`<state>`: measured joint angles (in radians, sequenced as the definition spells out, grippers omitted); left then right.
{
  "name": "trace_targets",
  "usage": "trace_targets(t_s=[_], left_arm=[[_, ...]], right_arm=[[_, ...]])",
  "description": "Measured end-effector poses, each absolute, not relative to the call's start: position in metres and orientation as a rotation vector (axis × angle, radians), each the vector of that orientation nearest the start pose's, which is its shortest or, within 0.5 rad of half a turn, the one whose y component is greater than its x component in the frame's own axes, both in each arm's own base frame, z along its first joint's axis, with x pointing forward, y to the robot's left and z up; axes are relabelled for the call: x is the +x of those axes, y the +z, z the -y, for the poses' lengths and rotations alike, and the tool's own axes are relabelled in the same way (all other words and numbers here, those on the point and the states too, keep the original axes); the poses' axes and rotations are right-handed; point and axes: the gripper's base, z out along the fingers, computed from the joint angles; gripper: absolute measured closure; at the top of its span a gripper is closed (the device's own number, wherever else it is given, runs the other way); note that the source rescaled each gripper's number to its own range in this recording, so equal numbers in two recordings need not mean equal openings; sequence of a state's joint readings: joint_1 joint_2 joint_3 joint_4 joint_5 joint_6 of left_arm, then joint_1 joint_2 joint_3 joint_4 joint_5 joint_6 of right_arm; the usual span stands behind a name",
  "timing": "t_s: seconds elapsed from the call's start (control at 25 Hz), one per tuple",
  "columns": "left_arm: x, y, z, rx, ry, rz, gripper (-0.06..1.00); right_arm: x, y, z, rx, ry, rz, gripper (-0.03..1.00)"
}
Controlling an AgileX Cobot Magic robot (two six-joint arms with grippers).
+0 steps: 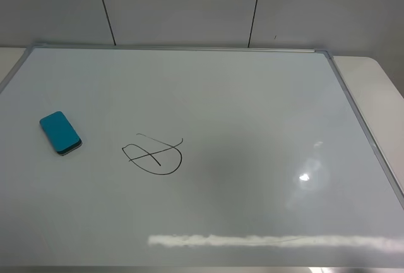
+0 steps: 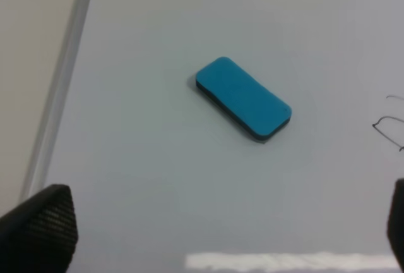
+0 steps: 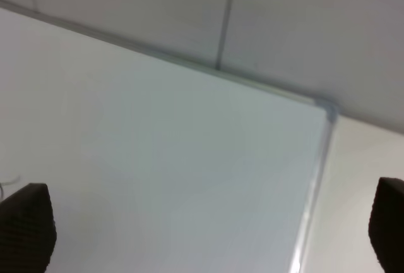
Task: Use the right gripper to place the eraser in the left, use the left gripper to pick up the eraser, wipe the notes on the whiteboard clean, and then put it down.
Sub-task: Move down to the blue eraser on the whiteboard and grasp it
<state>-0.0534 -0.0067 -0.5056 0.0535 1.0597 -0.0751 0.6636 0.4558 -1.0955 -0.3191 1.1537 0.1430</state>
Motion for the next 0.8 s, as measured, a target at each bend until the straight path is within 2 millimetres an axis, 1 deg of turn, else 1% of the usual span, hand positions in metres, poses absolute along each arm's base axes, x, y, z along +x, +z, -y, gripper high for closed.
trace_targets(t_s=[0.08,0.2,0.36,0.44,0.48,0.56,0.72,0.8], left_arm=[[-0.006,0.279,-0.005,-0.025,-0.017,-2.030,-0.06],[-0.006,0.279,-0.005,-0.025,-0.017,-2.030,-0.06],[-0.006,0.279,-0.005,-0.025,-0.017,-2.030,-0.06],[-0.006,0.279,-0.005,-0.025,-0.017,-2.030,-0.06],[-0.006,0.279,-0.005,-0.025,-0.017,-2.030,-0.06],[-0.006,0.279,-0.005,-0.025,-0.017,-2.030,-0.06],[-0.006,0.279,-0.005,-0.025,-0.017,-2.030,-0.06],[-0.006,0.279,-0.005,-0.025,-0.017,-2.030,-0.06]], right_arm=[[0.010,0.424,0.028,-0.382,0.164,-1.899,-0.03],[-0.013,0.416,0.047,-0.306,0.220,-1.839,-0.03],[-0.033,0.397,0.063,-0.269,0.257,-1.782,-0.03],[-0.035,0.383,0.064,-0.265,0.250,-1.788,-0.03],[-0.037,0.375,0.063,-0.252,0.239,-1.796,-0.03],[-0.035,0.356,0.055,-0.213,0.190,-1.846,-0.03],[-0.028,0.316,0.030,-0.077,0.056,-2.004,-0.03],[-0.023,0.297,0.016,-0.054,0.040,-2.082,-0.03]])
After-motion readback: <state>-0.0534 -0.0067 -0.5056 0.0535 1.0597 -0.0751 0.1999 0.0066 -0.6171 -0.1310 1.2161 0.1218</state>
